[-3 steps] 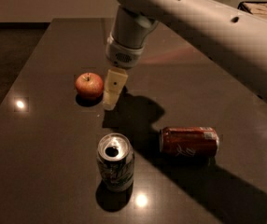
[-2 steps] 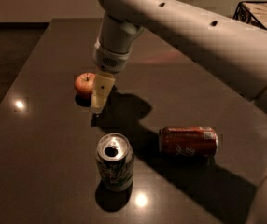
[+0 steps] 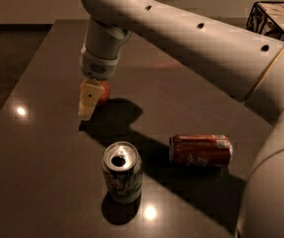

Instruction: Move apple near 7up can

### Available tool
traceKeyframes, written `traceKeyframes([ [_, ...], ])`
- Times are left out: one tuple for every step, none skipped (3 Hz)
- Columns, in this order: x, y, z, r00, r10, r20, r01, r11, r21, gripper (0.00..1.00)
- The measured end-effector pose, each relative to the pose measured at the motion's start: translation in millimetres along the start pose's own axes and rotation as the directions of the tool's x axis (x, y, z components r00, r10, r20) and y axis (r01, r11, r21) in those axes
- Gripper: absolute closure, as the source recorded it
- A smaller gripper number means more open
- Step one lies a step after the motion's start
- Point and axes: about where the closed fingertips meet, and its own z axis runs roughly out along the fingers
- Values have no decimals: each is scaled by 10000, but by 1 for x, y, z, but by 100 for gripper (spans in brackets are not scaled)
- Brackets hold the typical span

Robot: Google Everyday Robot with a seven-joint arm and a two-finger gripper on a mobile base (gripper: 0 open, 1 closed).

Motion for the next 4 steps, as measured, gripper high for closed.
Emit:
traceKeyframes([
  [1,-3,-2,9999,-121,-33,121,9999,-96,39],
  [9,-3,-12,9995,-319,-50,318,9994,-116,62],
  [22,12,-34,9948,-1011,119,1015,9939,-439,85],
  [43,41,-62,9744,-2226,319,2247,9699,-938,100],
])
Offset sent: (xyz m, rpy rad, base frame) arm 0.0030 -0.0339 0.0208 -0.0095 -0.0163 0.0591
